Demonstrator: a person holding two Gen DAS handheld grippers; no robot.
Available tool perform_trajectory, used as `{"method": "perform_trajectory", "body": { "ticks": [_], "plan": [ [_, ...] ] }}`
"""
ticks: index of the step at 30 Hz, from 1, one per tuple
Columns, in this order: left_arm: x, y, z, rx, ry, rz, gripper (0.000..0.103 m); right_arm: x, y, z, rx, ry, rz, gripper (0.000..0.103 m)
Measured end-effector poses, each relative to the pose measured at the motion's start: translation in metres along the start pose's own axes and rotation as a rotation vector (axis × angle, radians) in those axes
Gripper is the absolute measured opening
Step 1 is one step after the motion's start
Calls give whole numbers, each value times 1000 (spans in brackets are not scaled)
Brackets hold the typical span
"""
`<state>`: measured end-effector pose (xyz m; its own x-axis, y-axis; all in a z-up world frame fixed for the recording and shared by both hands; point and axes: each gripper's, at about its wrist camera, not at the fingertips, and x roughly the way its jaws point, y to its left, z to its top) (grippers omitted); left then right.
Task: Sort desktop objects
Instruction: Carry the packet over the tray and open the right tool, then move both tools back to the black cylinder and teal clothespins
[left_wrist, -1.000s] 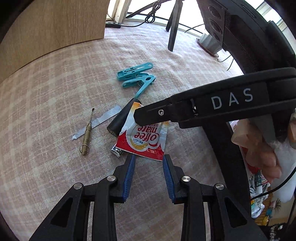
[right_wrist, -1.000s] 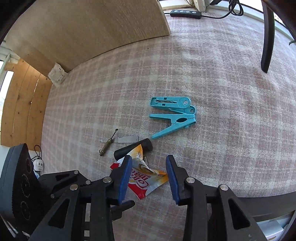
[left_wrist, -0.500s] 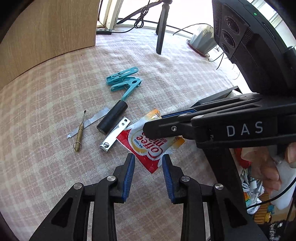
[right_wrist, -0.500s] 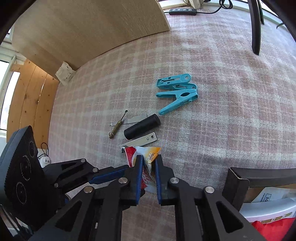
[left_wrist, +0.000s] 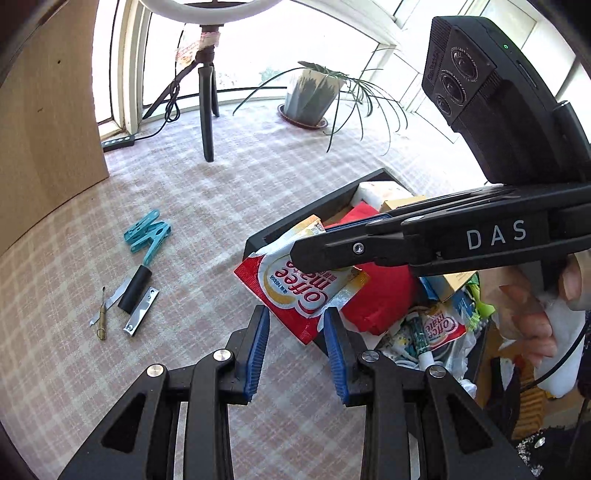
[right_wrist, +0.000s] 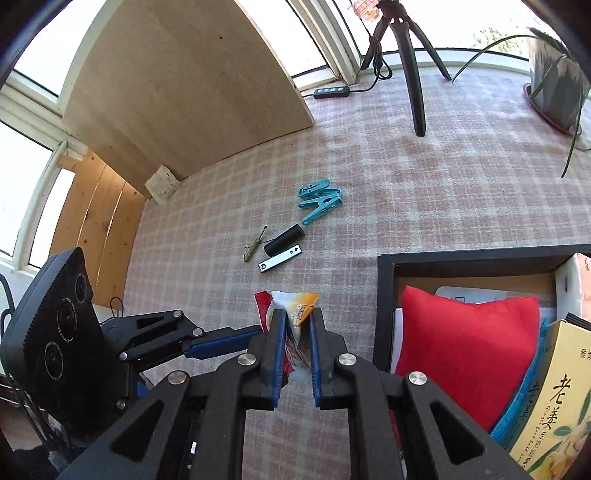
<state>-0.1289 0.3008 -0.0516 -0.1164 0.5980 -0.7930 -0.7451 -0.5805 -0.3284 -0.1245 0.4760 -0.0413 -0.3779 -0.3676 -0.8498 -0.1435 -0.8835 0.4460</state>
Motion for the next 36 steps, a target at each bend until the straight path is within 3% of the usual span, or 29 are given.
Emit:
{"method": "perform_trajectory", "body": {
  "ticks": [8, 12, 15, 25, 28, 36],
  "plan": [
    [12, -34, 29, 73, -23, -43, 32, -76, -74, 6, 168, -160, -129, 11],
    [14, -31, 26, 70, -13, -38, 32, -96, -119, 13, 284, -228, -190, 11],
    [12, -24, 23, 51, -5, -33, 32, -98, -137, 19, 283, -269, -282, 11],
    [4, 0, 24, 15, -13, 1, 32, -61, -147, 27, 246, -176, -392, 12],
    [2, 7, 24, 5, -16, 10, 32, -60, -148, 27, 251, -156, -394, 21],
    [0, 40, 17, -32, -14, 79, 32, -73, -130, 23, 227, -174, -368, 22]
  ]
}}
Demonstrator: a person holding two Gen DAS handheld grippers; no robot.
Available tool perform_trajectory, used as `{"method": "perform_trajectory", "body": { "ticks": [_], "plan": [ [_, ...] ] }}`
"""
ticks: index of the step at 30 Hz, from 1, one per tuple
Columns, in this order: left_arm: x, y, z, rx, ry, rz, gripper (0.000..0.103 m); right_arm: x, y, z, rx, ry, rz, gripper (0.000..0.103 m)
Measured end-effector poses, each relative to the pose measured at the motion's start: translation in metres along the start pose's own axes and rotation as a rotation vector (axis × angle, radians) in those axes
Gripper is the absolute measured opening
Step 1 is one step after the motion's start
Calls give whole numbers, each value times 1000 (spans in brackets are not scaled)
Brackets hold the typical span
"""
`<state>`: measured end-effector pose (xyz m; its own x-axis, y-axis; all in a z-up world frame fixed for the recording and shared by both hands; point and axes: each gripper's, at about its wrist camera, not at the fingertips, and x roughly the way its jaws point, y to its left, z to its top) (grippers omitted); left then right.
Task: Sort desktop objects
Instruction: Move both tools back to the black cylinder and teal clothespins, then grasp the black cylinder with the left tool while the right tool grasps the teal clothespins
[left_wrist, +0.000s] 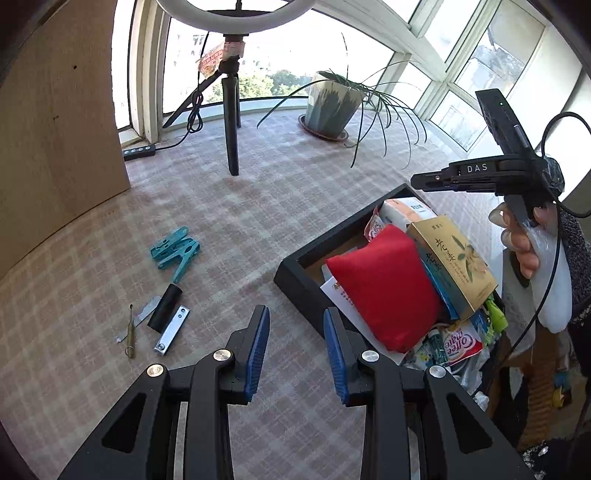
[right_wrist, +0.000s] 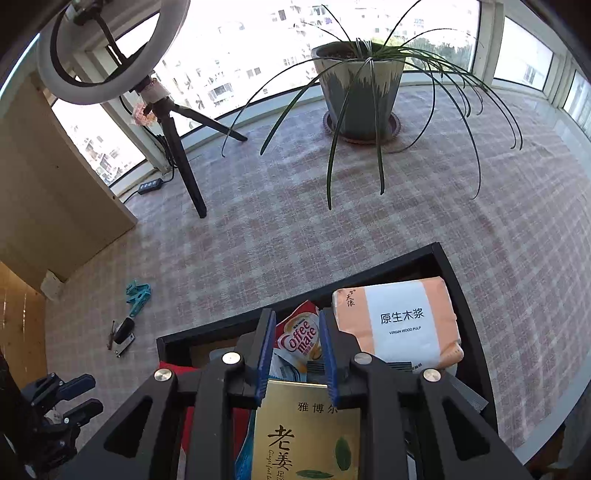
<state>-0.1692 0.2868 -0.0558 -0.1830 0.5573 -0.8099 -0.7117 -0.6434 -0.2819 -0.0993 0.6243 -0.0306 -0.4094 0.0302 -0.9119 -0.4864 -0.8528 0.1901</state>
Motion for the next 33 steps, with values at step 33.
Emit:
{"method": "perform_trajectory", "body": {
  "ticks": [33],
  "plan": [
    [75, 104, -6, 45, 158, 204, 19, 127, 220, 36, -313, 263, 214, 24]
  ]
}}
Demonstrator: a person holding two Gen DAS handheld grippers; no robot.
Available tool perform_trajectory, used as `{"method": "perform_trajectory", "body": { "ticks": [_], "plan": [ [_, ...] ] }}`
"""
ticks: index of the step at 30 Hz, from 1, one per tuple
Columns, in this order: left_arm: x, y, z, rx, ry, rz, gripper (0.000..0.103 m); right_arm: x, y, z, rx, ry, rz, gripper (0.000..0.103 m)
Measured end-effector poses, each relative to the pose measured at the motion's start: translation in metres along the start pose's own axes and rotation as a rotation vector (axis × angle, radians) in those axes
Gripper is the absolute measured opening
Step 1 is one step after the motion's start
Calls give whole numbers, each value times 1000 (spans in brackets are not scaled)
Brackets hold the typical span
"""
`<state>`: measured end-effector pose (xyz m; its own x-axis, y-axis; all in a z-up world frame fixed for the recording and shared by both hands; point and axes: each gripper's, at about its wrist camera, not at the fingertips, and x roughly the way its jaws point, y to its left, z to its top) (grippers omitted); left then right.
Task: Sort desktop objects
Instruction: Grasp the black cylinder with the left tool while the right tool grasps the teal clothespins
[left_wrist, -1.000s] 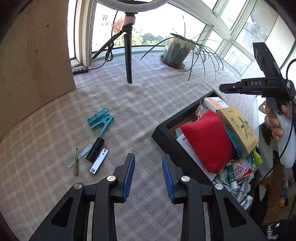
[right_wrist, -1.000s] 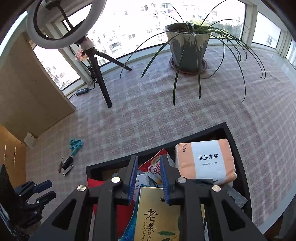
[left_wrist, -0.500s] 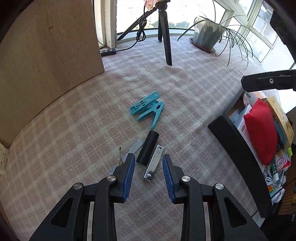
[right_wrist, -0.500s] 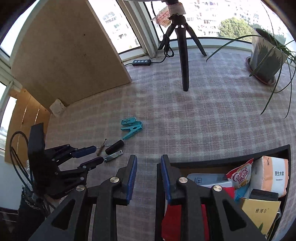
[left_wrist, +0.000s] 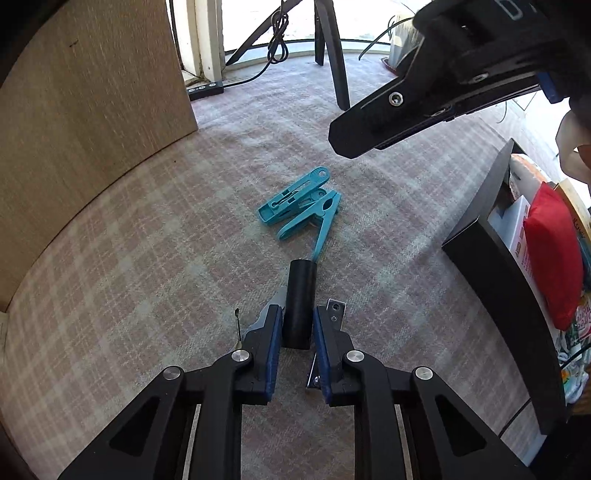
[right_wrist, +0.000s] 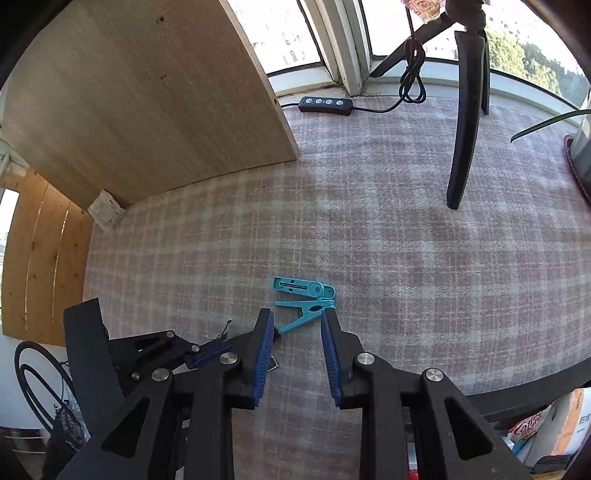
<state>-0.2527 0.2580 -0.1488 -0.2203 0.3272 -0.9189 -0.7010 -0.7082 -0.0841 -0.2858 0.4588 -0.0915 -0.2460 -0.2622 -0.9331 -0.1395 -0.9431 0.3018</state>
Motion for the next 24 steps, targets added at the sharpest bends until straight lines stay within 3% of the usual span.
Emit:
{"method": "perform_trajectory", "body": {
  "ticks": [4, 13, 17, 21, 24],
  "plan": [
    [-4, 7, -6, -29, 3, 12, 19, 21, 6, 13, -26, 21, -34, 32],
    [-20, 32, -30, -122, 4, 30, 19, 60, 22, 27, -124, 72, -88, 32],
    [-28, 44, -42, -164, 1, 33, 19, 66, 22, 24, -146, 105, -60, 32],
    [-32, 49, -51, -186, 1, 34, 19, 69, 33, 20, -253, 107, -161, 32],
    [-34, 53, -54, -196, -1, 29, 19, 73, 35, 18, -284, 120, -175, 32]
  ]
}}
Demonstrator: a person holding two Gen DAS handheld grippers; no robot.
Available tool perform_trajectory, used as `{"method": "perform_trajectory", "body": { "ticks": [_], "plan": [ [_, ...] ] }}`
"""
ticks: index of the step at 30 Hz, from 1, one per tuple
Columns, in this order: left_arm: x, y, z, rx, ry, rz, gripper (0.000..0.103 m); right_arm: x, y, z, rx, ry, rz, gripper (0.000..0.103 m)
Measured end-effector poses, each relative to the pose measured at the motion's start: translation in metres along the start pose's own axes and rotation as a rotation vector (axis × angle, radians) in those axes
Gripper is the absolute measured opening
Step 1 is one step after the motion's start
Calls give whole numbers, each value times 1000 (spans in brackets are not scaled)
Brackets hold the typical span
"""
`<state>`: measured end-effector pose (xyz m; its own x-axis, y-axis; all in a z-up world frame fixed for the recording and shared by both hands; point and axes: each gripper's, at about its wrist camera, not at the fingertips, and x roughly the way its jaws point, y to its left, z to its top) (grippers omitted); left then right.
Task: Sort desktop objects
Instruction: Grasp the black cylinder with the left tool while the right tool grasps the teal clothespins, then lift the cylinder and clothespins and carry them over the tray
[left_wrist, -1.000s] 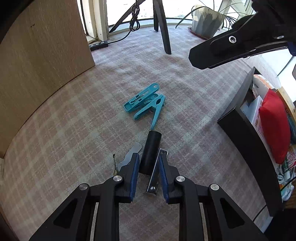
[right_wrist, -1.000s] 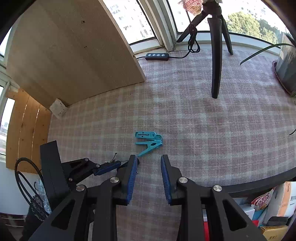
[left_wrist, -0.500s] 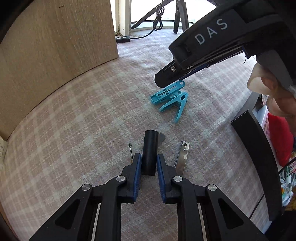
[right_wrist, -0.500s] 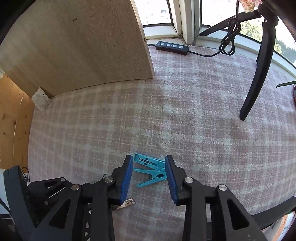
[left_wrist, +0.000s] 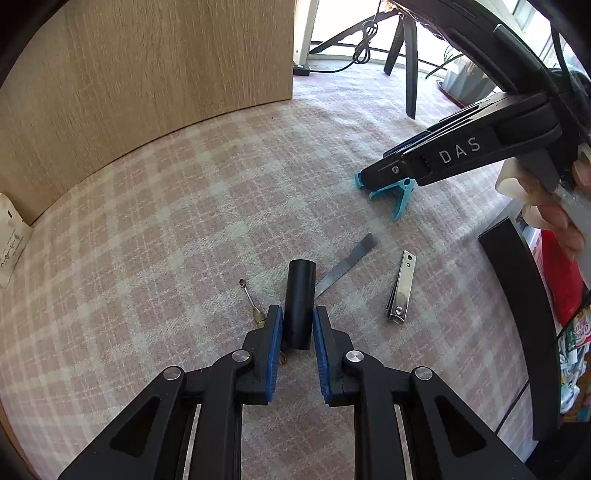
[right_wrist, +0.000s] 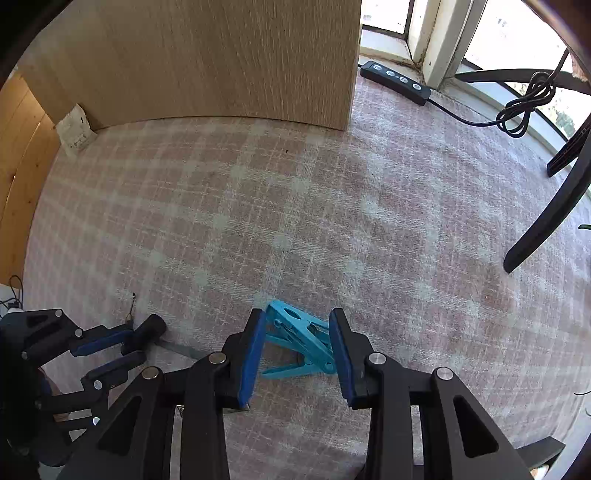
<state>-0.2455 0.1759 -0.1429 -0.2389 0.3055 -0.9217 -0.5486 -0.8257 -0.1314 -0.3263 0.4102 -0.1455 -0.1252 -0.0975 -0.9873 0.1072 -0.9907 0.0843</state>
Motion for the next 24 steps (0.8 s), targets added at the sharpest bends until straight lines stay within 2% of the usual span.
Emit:
{"method": "perform_trajectory", "body": {
  "ticks": [2, 7, 9, 14, 15, 16, 20, 24],
  "plan": [
    [-1, 1, 1, -9, 0, -2, 19, 2, -5, 2, 25, -4, -20, 32],
    [-2, 9, 0, -36, -3, 1, 19, 5, -26, 7, 135, -3, 25, 32],
    [-2, 11, -2, -40, -3, 3, 19, 4, -28, 5, 132, -2, 42, 32],
    [2, 17, 3, -69, -4, 13, 18, 3, -25, -1, 79, -2, 1, 32],
    [2, 17, 4, -74, -5, 15, 18, 2, -25, -1, 84, -10, -5, 28],
    [2, 17, 4, -75, -7, 14, 18, 2, -26, -1, 97, -16, -2, 18],
    [-5, 18, -1, -104, -21, -29, 18, -10, -33, -2, 165, -54, 80, 18],
    [-22, 15, -7, -120, -45, -34, 18, -32, -30, -6, 187, -97, 137, 18]
  ]
}}
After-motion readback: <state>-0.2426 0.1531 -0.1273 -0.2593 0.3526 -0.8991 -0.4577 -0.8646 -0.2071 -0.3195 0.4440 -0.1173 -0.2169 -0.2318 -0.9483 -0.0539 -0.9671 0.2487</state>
